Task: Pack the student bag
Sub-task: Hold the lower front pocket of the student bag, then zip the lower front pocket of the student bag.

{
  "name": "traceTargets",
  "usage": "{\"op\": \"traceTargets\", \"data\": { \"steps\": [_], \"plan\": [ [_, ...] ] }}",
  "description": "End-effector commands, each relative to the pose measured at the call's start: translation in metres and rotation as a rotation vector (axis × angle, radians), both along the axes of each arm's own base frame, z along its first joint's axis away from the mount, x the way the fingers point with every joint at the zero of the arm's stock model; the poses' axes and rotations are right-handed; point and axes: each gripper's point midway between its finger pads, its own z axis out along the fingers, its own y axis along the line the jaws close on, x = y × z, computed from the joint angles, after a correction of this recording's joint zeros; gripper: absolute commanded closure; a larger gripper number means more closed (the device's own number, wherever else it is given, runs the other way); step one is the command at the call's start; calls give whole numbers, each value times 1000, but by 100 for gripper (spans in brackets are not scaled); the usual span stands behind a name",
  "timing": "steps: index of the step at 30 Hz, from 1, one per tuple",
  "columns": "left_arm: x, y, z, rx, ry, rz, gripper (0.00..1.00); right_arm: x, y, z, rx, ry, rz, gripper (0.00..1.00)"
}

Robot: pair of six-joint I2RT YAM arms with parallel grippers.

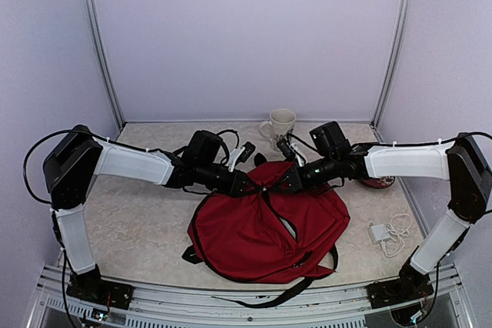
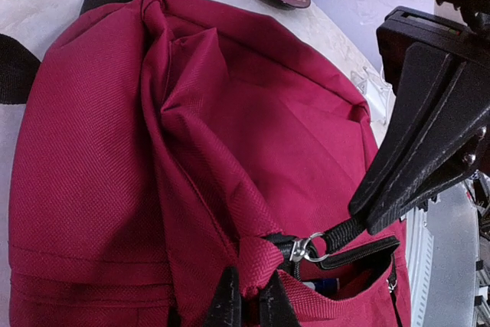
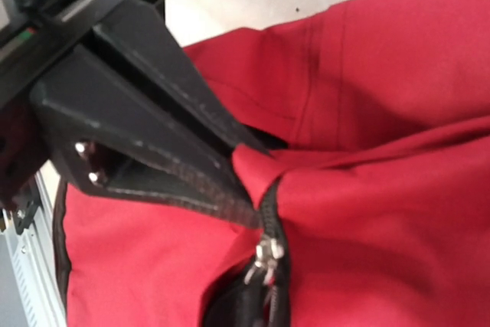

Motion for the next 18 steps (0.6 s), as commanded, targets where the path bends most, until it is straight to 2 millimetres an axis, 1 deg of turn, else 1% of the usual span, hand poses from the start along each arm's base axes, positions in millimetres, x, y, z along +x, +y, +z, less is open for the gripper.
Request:
{"op": "traceTargets", "data": {
  "steps": [1, 3, 4, 6, 8, 9, 11, 13, 15, 18],
  "plan": [
    [-1, -5, 16, -68, 1, -11, 100, -9, 1, -5, 10, 25, 17, 100],
    [9, 5, 21, -85, -11, 47, 100, -16, -2, -5, 20, 63, 1, 100],
    [14, 12, 20, -92, 11, 87, 100, -20, -4, -4, 23, 70, -2, 100],
    [23, 23, 23, -129, 30, 128, 100, -30, -7, -4, 30, 89, -4, 100],
    [29, 32, 27, -167, 43, 150, 100, -41, -9, -8, 33, 113, 2, 100],
    [31, 34, 30, -186, 41, 153, 100, -48, -13, -16, 29, 135, -2, 100],
    [36, 39, 30, -188, 44, 166, 100, -57, -20, -26, 24, 173, -14, 100],
    [40, 43, 29, -175, 39, 180, 100, -67, -28, -32, 13, 206, -26, 100],
    [45, 49, 27, -158, 30, 198, 100, -80, -38, -33, -5, 227, -32, 100],
    [56, 58, 23, -120, 14, 228, 100, -104, -59, -46, -76, 294, -48, 100]
  ]
}}
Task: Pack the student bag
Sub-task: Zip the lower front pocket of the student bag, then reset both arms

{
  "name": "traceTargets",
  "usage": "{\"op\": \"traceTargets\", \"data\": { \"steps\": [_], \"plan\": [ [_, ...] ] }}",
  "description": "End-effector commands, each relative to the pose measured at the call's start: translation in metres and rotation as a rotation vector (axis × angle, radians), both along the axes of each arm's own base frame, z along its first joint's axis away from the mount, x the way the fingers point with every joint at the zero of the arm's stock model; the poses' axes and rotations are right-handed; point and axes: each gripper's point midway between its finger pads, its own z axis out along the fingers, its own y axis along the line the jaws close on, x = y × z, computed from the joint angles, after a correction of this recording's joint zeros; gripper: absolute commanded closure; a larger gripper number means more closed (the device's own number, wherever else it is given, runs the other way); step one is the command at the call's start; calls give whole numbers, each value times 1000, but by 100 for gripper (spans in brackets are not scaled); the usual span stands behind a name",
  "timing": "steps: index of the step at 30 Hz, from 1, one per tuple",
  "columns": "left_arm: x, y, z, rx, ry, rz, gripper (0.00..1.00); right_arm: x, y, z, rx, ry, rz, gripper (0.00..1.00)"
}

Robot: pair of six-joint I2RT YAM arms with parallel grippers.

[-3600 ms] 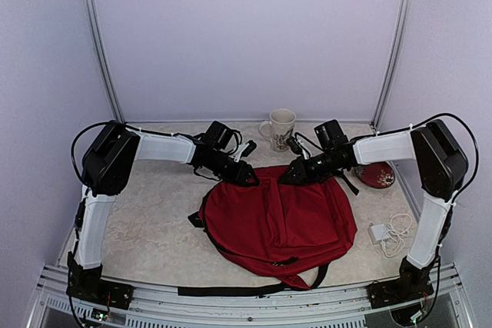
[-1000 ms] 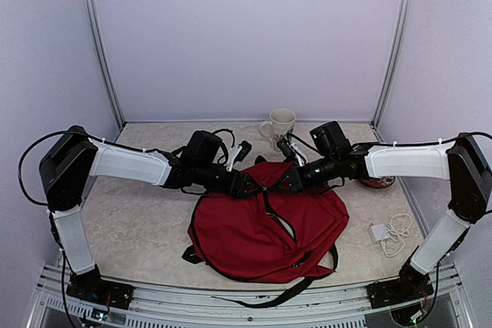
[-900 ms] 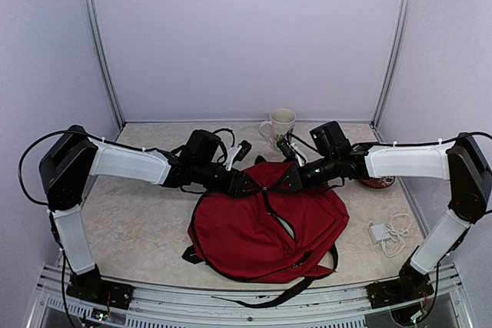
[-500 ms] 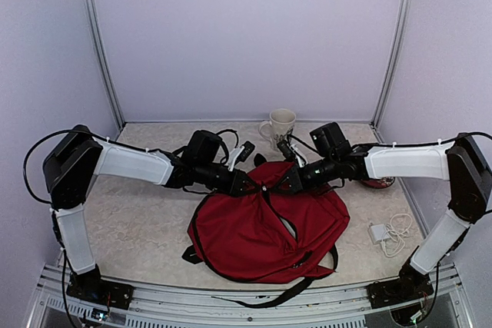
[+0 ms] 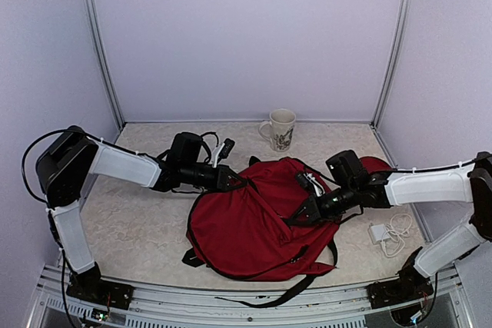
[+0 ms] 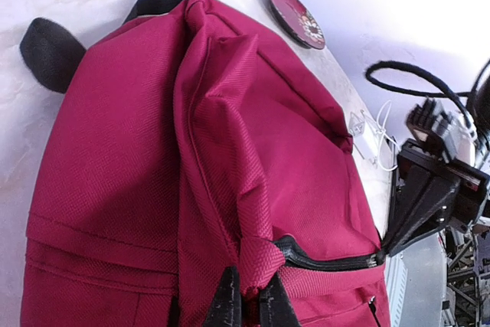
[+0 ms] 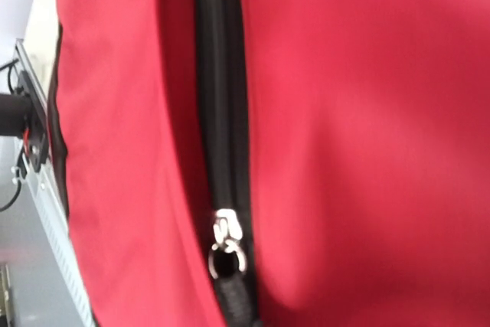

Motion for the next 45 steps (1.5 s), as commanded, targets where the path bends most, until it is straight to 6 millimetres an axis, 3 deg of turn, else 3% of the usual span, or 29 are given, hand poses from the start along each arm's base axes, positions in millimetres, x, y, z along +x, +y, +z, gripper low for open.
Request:
{"op": "traceTargets", "data": {
  "steps": [1, 6, 9, 11, 16, 20, 23, 28, 29, 30, 31, 33, 36, 37, 40, 42, 45],
  "plan": [
    [32, 21, 20, 17, -84, 94, 100, -42, -29, -10, -77, 118, -12, 100],
    [41, 29, 14, 61, -103, 122, 100, -91, -50, -30, -123, 245, -34, 100],
    [44, 32, 10, 81, -105, 135, 100, -104, -56, -37, -123, 279, -51, 100],
    [45, 33, 9, 85, -107, 138, 100, -102, -57, -38, -126, 268, -62, 100],
    [49, 27, 18, 124, -143, 123, 100, -69, -33, -8, -90, 127, -50, 100],
    [59, 14, 24, 202, -191, 84, 100, -36, -22, 24, -93, -12, -64, 84],
    [69, -1, 25, 261, -242, 41, 100, -9, -28, 44, -98, -112, -116, 70],
    [88, -30, 21, 345, -326, 20, 100, 51, -52, 77, -31, -270, -280, 60],
    [93, -34, 21, 388, -353, 35, 91, 63, -57, 85, -12, -301, -311, 58],
    [100, -36, 24, 420, -380, 49, 75, 73, -63, 91, 0, -329, -344, 56],
    [107, -37, 30, 442, -403, 71, 57, 83, -69, 98, 13, -359, -374, 54],
    [117, -33, 51, 429, -420, 114, 35, 105, -86, 107, 12, -418, -444, 47],
    [126, -5, 97, 342, -400, 221, 3, 137, -127, 110, -50, -470, -562, 24],
    [129, 10, 113, 320, -396, 268, 1, 145, -143, 111, -72, -480, -600, 17],
    [135, 69, 141, 317, -395, 427, 1, 162, -201, 129, -98, -515, -746, 12],
    [138, 121, 142, 371, -378, 579, 1, 163, -242, 150, -87, -595, -864, 9],
    [134, 206, 133, 437, -308, 821, 1, 153, -291, 159, -156, -738, -1023, 0]
  ]
}}
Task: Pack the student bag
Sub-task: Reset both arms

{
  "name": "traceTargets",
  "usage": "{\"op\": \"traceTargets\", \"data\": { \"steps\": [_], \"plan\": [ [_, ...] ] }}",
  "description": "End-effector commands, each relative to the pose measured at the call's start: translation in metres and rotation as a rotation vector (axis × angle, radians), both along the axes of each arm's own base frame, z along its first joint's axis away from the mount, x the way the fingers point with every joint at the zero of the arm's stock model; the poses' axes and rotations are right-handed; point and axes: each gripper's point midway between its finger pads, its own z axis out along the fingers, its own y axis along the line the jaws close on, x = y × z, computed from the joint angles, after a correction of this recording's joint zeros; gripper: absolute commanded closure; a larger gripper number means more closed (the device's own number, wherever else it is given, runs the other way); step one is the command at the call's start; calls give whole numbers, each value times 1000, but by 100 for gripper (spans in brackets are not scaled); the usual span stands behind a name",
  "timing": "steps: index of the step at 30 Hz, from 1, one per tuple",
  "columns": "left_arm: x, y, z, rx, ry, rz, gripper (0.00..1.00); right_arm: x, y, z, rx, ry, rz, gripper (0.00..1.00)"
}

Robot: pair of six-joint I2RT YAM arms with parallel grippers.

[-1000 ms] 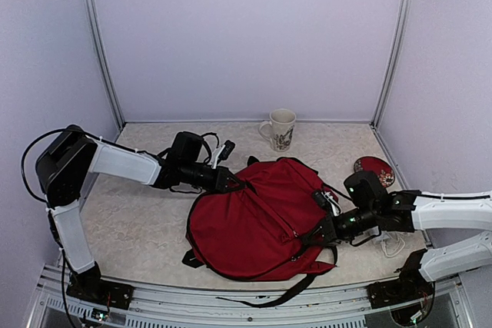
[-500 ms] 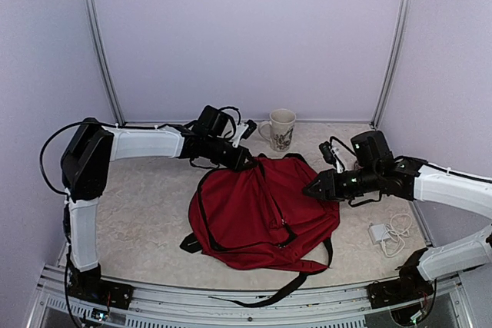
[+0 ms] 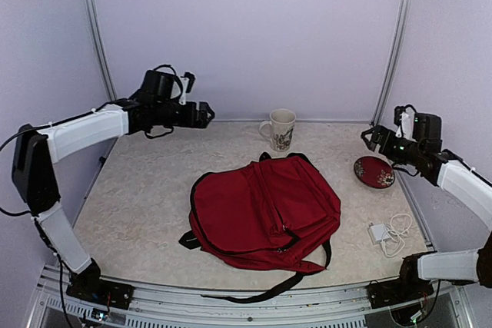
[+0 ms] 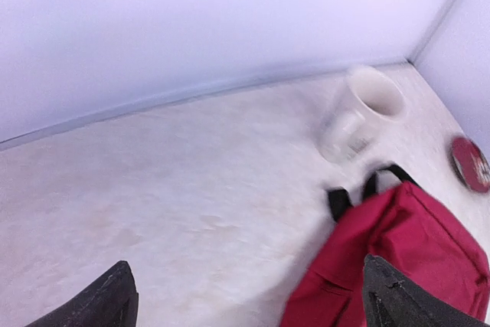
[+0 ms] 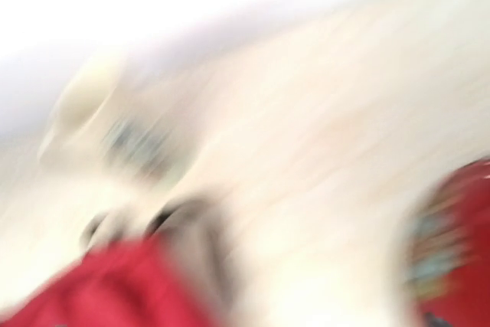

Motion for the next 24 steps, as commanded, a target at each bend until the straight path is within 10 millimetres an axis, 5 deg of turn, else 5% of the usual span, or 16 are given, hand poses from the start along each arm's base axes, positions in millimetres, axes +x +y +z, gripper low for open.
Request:
{"op": "traceTargets", "data": {
  "steps": [1, 7, 12, 17, 24],
  "plan": [
    [-2, 120, -2, -8, 5, 411, 1, -11, -63, 34, -131, -208, -220, 0],
    [-46, 241, -34, -73, -16, 755, 1, -16, -95, -1, -250, -173, -364, 0],
    [-82, 294, -47, 4, -78, 1008, 1, -21, -101, -35, -133, -121, -448, 0],
    [-105, 308, -57, -46, -151, 1084, 1, -33, -93, -58, -42, -111, -440, 0],
    [-123, 312, -57, -76, -212, 1105, 1, -46, -78, -63, 4, -153, -365, 5]
  ]
}}
